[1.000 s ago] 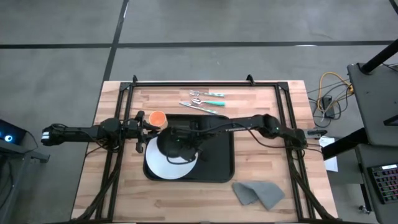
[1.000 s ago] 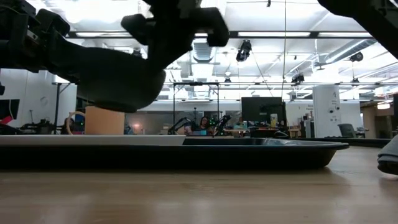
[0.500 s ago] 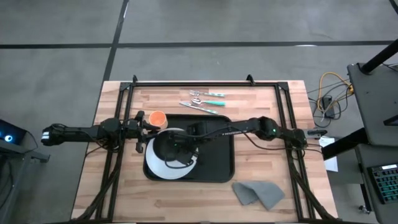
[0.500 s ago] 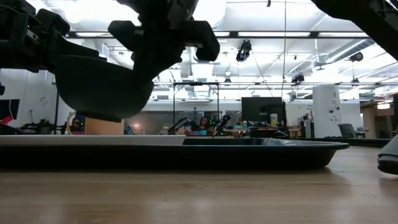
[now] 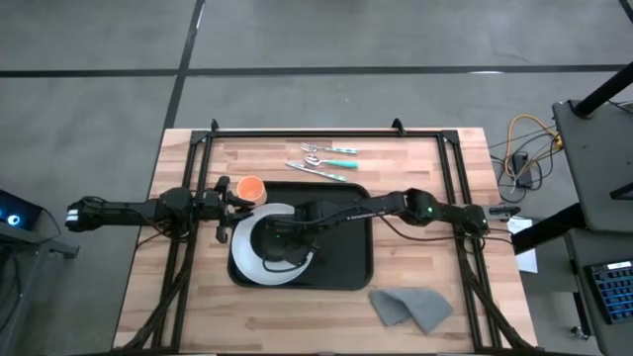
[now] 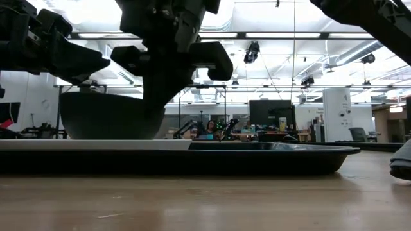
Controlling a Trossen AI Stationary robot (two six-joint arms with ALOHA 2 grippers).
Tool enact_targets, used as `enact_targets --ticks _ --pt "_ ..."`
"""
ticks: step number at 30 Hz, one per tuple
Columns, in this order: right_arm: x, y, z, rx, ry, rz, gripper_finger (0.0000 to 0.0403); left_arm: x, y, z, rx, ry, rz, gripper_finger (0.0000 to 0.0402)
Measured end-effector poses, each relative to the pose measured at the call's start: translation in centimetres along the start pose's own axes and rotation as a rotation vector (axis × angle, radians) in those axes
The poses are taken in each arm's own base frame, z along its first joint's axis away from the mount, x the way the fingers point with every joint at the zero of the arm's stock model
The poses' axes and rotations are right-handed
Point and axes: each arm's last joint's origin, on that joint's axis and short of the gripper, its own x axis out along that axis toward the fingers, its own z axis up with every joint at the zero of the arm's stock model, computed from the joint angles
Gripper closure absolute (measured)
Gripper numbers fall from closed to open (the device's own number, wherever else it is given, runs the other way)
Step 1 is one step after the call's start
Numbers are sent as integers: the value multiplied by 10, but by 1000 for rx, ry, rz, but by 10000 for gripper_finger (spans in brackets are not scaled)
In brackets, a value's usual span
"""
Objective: Set up tray
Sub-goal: Put the black bowl on the white plate
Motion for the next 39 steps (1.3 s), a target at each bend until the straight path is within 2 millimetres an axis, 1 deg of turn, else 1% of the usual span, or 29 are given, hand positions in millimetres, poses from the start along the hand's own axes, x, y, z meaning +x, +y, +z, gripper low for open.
enact_targets --ticks 29,32,39 --pt "0 -3 2 -32 -17 -29 393 0 0 0 1 6 0 283" --pt "0 -3 2 -31 -17 -30 383 0 0 0 0 6 0 283" --pt "-1 -3 2 -22 -16 -35 342 0 0 -1 1 6 0 283"
